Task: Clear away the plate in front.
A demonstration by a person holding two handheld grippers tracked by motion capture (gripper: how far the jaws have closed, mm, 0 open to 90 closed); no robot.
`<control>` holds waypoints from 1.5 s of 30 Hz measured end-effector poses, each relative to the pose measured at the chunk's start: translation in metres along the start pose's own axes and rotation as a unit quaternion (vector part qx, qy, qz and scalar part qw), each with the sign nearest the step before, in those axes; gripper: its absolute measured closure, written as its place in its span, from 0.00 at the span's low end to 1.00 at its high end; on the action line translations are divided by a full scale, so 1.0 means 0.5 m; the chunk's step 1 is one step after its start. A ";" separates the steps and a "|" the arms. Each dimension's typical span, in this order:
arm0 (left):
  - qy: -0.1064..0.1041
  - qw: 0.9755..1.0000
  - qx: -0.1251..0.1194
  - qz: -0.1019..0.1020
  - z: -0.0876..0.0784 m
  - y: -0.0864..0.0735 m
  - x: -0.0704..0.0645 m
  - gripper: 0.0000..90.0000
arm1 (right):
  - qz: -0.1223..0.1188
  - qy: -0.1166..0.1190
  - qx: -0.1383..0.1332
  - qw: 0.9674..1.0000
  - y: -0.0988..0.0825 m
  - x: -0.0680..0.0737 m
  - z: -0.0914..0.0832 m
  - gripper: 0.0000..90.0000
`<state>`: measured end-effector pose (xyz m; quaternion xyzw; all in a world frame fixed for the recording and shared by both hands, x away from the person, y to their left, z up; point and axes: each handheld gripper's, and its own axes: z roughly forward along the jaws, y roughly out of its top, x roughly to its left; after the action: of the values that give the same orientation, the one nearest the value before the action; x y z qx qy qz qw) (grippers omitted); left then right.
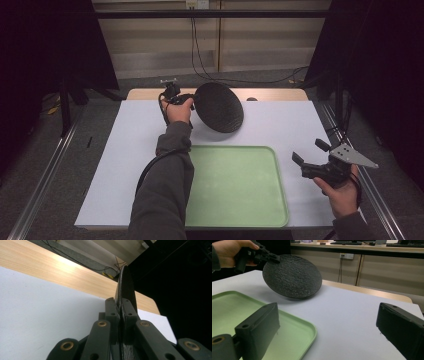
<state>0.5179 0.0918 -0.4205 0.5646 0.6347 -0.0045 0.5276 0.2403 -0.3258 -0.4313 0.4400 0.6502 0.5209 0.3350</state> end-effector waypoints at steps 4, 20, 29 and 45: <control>-0.001 1.000 0.002 0.005 -0.019 0.013 -0.021 0.96 | 0.005 0.003 0.000 1.000 0.001 0.000 -0.001 0.03; -0.006 0.999 0.020 0.030 -0.104 0.037 -0.036 0.95 | 0.019 0.000 0.003 1.000 -0.001 -0.001 0.000 0.00; -0.010 0.999 0.032 0.039 -0.144 0.038 -0.031 0.95 | 0.014 0.007 0.008 1.000 -0.002 -0.001 0.001 0.00; -0.023 0.996 0.062 0.052 -0.192 0.025 -0.028 0.95 | 0.008 0.016 0.013 1.000 -0.003 0.001 0.001 0.00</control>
<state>0.4604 0.1439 -0.3610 0.6283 0.5904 -0.0298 0.5057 0.2403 -0.3250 -0.4327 0.4406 0.6587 0.5225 0.3146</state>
